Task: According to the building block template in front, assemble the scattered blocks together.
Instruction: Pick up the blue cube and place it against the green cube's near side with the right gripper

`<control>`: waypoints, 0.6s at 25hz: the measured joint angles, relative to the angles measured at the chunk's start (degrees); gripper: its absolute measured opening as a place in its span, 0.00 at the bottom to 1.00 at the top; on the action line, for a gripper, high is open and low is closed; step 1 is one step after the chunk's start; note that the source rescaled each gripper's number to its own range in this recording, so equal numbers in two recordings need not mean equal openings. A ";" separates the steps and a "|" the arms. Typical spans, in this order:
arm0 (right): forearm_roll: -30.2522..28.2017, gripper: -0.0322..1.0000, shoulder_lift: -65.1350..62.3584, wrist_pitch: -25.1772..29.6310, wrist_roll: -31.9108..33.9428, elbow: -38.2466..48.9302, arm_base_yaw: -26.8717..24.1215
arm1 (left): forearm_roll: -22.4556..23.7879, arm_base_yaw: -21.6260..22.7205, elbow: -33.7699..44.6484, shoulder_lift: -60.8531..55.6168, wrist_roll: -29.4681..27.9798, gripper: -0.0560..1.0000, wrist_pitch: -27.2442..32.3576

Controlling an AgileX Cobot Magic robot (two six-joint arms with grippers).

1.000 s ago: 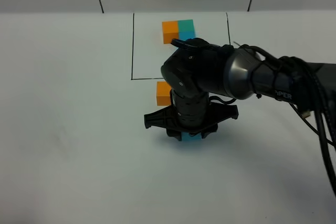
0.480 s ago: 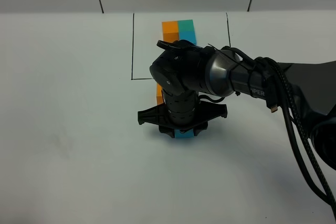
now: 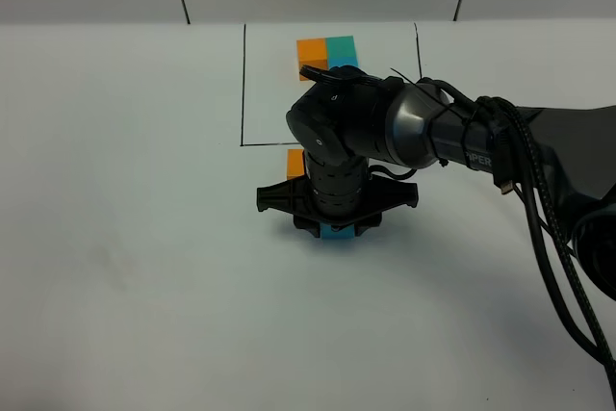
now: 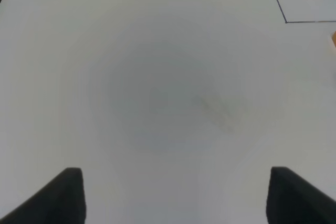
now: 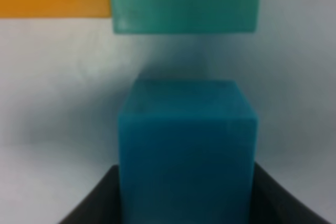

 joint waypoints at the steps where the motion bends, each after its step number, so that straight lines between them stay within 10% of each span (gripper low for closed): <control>1: 0.00 0.04 0.00 -0.16 0.00 0.00 0.00 | 0.00 0.00 0.00 0.00 0.00 0.56 0.00; 15: -0.05 0.04 1.34 -1.11 -0.32 -0.52 -0.06 | 0.00 0.00 0.00 0.00 0.00 0.56 0.00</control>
